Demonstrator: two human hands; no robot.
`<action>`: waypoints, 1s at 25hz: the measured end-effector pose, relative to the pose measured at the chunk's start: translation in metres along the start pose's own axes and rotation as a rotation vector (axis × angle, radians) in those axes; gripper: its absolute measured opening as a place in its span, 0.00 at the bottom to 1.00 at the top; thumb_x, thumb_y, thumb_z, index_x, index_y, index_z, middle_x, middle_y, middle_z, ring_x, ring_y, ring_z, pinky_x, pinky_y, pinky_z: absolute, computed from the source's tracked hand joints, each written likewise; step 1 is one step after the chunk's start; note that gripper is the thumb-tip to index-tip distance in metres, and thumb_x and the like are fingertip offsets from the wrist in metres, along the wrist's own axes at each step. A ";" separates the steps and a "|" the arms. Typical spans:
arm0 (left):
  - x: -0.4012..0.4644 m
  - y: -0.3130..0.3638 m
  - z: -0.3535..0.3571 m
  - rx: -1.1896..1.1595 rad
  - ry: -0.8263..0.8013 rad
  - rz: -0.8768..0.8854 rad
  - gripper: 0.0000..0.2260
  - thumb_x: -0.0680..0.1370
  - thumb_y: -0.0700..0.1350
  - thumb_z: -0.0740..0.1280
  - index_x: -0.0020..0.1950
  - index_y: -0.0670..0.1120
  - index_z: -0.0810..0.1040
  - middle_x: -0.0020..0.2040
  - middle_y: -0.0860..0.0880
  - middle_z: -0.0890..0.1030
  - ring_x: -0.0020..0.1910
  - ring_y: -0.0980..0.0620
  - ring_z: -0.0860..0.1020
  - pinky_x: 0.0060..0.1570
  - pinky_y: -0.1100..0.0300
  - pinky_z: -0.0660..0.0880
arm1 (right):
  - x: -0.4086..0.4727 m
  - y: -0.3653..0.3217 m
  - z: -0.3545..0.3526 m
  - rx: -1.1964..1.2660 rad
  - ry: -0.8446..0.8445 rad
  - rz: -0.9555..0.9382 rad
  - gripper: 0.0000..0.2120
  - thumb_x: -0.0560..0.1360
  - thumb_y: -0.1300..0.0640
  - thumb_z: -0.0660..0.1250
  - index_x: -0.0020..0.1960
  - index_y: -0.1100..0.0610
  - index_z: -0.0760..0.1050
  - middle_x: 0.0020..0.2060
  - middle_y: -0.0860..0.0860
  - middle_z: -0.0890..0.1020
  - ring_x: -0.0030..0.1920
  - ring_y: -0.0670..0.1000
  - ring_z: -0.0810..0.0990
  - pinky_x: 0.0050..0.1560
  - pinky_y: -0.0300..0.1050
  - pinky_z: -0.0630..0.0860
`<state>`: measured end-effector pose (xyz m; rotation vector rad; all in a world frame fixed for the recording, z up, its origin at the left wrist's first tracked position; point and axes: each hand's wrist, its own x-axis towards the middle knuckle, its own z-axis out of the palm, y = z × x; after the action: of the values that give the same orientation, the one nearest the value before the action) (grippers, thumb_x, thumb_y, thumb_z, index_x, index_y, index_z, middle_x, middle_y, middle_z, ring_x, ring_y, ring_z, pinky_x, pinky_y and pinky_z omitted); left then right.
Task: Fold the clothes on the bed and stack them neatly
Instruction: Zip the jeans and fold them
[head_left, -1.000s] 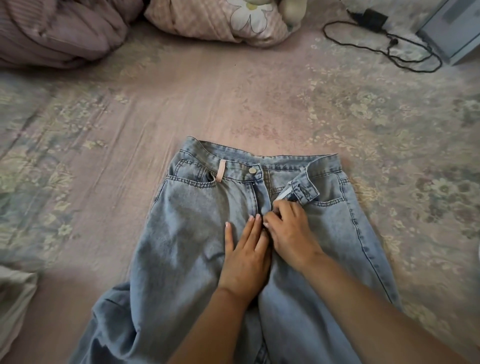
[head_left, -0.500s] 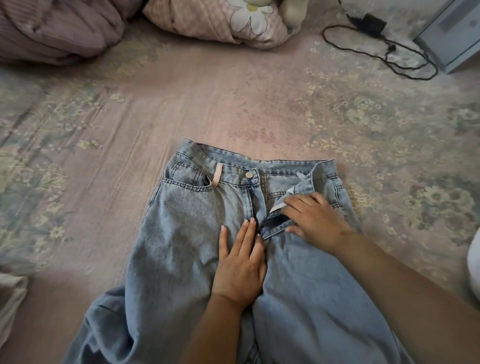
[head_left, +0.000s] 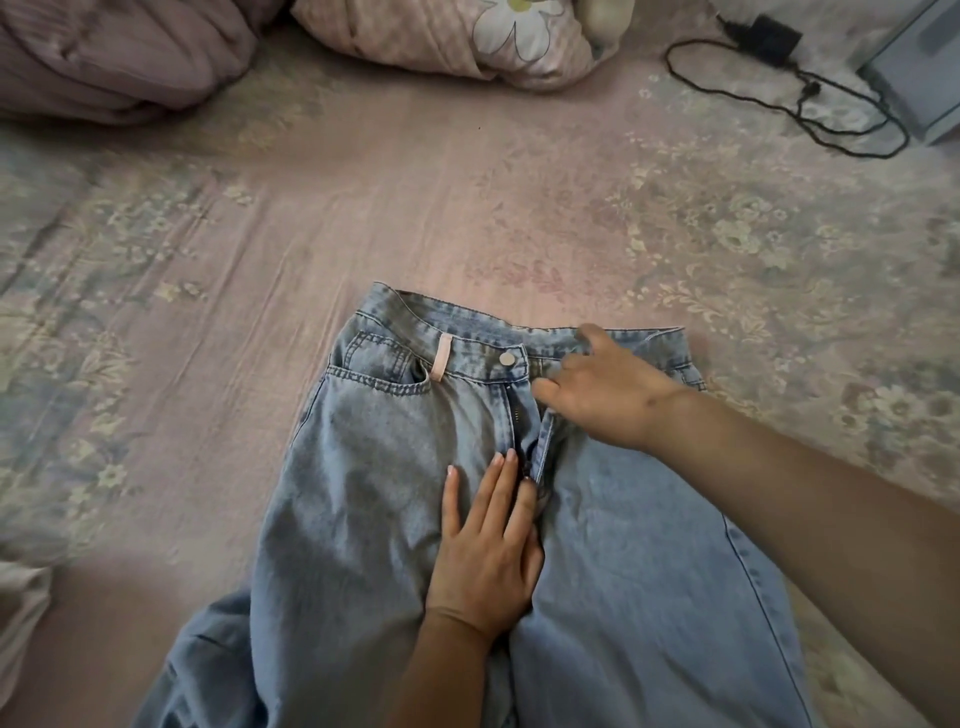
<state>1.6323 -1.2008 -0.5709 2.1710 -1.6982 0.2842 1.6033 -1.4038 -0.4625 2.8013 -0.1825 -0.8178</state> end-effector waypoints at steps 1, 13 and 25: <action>0.001 0.000 0.000 -0.002 -0.008 -0.006 0.20 0.76 0.47 0.58 0.62 0.40 0.80 0.67 0.40 0.79 0.68 0.45 0.77 0.71 0.38 0.59 | 0.006 -0.008 -0.005 -0.050 -0.002 0.045 0.17 0.79 0.65 0.65 0.68 0.61 0.70 0.47 0.57 0.81 0.60 0.61 0.77 0.76 0.72 0.54; 0.002 -0.001 -0.006 -0.026 -0.070 -0.004 0.21 0.75 0.47 0.59 0.62 0.40 0.80 0.67 0.40 0.79 0.66 0.44 0.78 0.77 0.43 0.48 | -0.047 -0.078 0.069 0.305 0.744 0.486 0.08 0.69 0.59 0.76 0.46 0.59 0.82 0.51 0.56 0.84 0.55 0.59 0.79 0.61 0.60 0.73; 0.002 0.000 -0.007 -0.079 -0.080 -0.030 0.20 0.75 0.46 0.59 0.62 0.39 0.81 0.66 0.40 0.79 0.66 0.44 0.77 0.79 0.46 0.43 | -0.039 -0.070 0.069 0.270 0.604 0.485 0.23 0.71 0.55 0.77 0.64 0.59 0.80 0.56 0.55 0.82 0.56 0.57 0.77 0.58 0.57 0.75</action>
<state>1.6335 -1.1998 -0.5641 2.1748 -1.6878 0.1207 1.5371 -1.3410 -0.5155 2.8927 -0.8660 0.1765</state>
